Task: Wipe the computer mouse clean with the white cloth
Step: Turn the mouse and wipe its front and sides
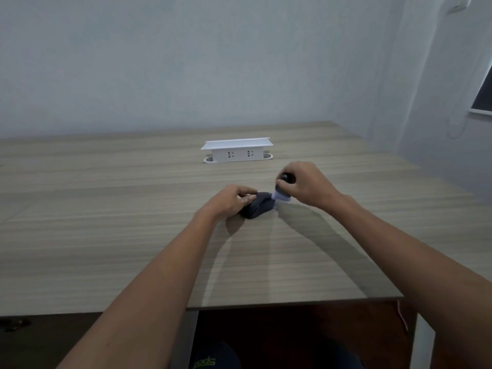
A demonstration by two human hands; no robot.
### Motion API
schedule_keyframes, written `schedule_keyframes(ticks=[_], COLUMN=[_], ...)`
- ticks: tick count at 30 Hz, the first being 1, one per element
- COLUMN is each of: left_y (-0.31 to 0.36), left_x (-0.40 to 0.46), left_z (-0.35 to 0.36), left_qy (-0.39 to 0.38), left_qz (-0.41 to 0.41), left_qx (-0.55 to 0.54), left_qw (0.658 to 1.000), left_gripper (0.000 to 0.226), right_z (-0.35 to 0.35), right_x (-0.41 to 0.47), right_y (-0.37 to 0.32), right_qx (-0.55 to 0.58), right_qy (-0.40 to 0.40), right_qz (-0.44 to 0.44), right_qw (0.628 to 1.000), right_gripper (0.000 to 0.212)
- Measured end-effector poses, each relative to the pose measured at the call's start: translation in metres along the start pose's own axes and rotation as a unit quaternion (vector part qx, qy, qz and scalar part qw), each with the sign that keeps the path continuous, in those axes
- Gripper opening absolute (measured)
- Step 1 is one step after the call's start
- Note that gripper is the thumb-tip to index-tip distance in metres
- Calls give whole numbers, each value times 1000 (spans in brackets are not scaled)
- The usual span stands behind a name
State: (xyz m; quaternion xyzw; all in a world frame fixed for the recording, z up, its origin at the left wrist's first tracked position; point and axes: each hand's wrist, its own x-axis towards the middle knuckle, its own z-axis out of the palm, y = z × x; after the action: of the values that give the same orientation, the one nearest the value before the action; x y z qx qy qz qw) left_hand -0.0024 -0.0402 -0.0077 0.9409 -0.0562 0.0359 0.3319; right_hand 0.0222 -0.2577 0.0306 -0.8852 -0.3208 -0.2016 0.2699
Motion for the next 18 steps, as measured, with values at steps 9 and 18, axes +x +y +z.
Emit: schedule_keyframes(ticks=[9, 18], left_y=[-4, -5], left_x=[1, 2], left_z=[1, 2], left_qy=[1, 4], left_qz=[12, 6], left_qx=[-10, -37], left_qw=[1000, 999], left_gripper=[34, 33], right_z=[4, 4], right_x=[4, -9], right_y=[-3, -11], right_qx=[25, 98], right_qy=[-8, -108], right_qz=[9, 0], right_qw=[1000, 989], right_gripper=[13, 14])
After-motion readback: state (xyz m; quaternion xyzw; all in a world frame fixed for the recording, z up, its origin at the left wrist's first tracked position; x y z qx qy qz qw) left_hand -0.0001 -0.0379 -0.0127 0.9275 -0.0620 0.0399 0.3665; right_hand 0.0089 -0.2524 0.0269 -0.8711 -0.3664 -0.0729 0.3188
